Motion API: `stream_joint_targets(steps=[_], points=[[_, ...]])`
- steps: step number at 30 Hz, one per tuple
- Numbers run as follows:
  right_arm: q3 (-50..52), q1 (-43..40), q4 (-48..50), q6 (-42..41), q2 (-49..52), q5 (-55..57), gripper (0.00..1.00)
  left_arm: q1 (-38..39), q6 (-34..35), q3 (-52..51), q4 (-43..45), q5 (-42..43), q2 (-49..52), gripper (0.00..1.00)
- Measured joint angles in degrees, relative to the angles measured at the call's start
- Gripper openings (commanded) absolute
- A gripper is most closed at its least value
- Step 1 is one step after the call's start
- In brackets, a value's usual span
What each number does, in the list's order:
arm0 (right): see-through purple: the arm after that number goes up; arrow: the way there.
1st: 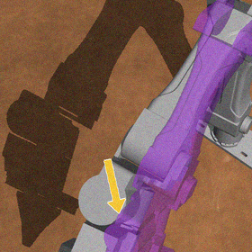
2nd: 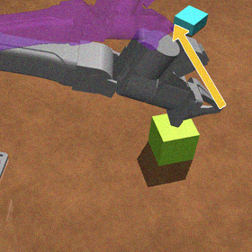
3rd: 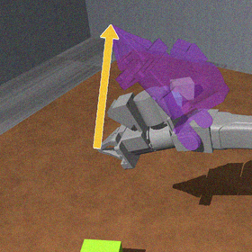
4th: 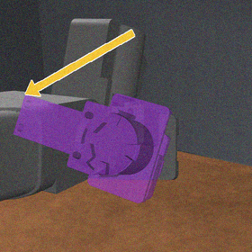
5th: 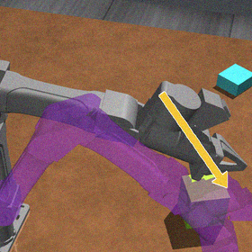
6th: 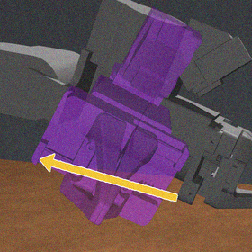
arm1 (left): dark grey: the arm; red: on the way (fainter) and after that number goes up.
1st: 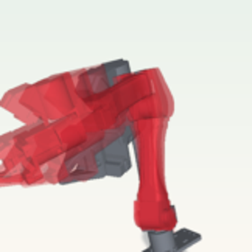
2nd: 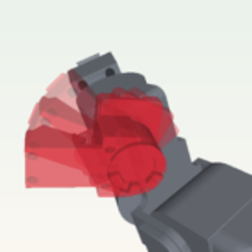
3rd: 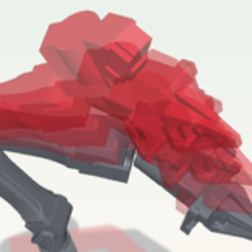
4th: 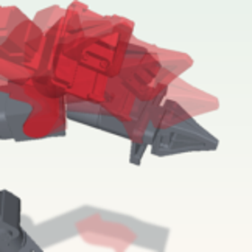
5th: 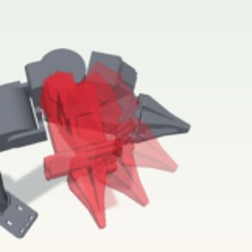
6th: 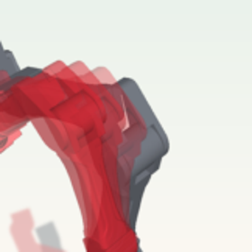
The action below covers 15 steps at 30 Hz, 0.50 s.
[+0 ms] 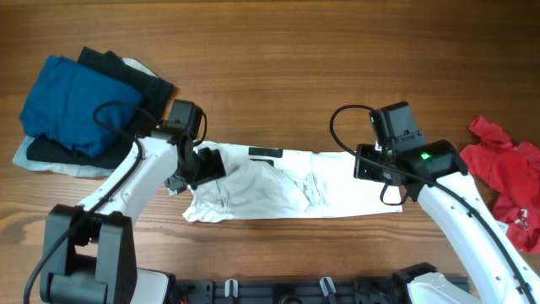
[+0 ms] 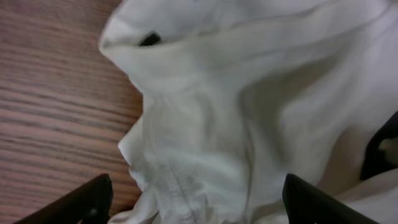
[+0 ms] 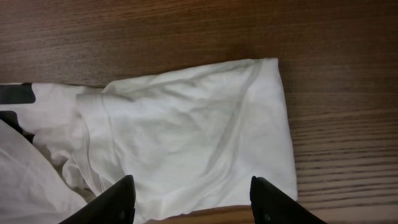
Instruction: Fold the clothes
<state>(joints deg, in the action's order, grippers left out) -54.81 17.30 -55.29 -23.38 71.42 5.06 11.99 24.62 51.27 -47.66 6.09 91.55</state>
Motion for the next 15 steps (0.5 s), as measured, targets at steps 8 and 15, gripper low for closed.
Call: stream_joint_targets(steps=[8, 15], points=[[0.0, 0.0, -0.9, 0.0, 0.0, 0.0, 0.60, -0.1, -3.3, -7.1, 12.3, 3.3, -1.4, 0.72], [0.0, 0.0, -0.9, 0.0, 0.0, 0.0, 0.60, -0.3, -4.4, -9.0, 15.0, 10.9, -0.7, 0.09]])
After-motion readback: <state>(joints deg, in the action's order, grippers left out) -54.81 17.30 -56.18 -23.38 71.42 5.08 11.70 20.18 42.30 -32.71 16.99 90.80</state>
